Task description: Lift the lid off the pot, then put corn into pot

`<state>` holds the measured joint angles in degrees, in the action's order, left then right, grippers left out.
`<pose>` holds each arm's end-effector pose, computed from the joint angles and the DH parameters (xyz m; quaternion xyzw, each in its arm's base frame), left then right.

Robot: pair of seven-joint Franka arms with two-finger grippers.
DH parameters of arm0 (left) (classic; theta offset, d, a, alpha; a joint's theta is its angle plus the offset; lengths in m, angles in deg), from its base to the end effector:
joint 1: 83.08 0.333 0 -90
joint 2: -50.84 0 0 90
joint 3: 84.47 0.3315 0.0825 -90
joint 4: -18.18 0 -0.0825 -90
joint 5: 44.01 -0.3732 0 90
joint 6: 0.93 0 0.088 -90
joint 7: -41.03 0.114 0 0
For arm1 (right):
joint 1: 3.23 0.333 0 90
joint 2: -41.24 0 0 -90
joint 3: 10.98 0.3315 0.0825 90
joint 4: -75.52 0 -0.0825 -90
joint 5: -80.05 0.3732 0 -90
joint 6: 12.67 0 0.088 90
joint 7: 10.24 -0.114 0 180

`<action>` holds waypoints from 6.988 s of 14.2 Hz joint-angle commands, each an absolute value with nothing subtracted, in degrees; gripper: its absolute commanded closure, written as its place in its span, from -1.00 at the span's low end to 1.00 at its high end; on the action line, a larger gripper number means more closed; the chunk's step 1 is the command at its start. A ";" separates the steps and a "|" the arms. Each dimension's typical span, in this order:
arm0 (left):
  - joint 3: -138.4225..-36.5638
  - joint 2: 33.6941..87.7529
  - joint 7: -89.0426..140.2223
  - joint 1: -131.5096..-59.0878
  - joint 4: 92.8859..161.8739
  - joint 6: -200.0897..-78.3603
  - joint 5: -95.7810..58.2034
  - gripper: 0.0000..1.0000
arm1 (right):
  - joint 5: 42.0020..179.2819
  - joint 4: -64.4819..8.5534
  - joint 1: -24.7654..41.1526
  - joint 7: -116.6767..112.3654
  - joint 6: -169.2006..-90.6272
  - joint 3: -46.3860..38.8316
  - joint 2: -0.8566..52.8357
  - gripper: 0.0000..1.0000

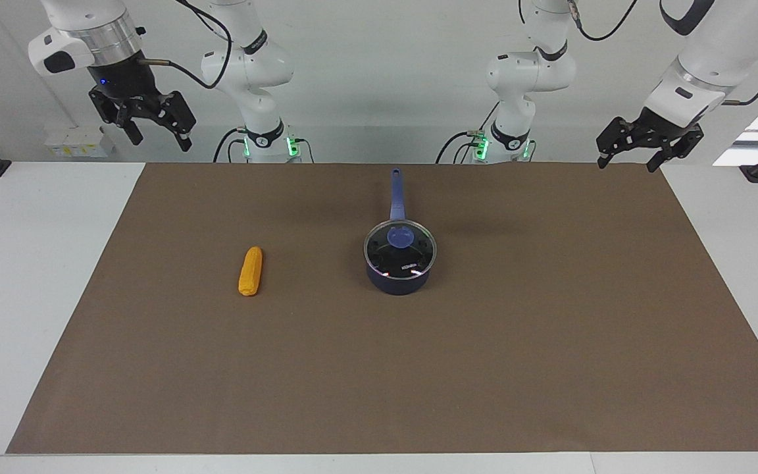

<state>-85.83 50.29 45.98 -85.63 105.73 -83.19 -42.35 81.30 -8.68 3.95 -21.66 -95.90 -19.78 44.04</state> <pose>0.5245 -0.0395 0.6464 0.9960 -0.0785 -0.0412 0.0147 0.5145 -0.0145 0.6941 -0.9935 0.1120 -0.0144 0.0158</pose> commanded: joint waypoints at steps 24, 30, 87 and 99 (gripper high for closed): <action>-84.99 69.46 2.73 -122.28 112.85 -116.77 -43.40 -1.00 | 81.37 -26.15 2.75 -20.53 -117.77 -20.38 42.14 -1.00; -85.08 70.70 2.10 -122.90 112.83 -116.94 -43.75 -1.00 | 81.37 -32.57 5.46 -20.53 -130.07 -20.21 34.05 -1.00; -83.85 47.59 51.58 -78.69 153.27 -129.87 -41.55 -0.99 | 93.41 -29.86 26.74 -52.87 -146.17 -6.76 21.20 0.01; -83.94 53.74 45.79 -83.69 132.99 -117.31 -41.64 -1.00 | 92.27 -27.22 20.87 -52.78 -145.83 -7.55 28.83 -1.00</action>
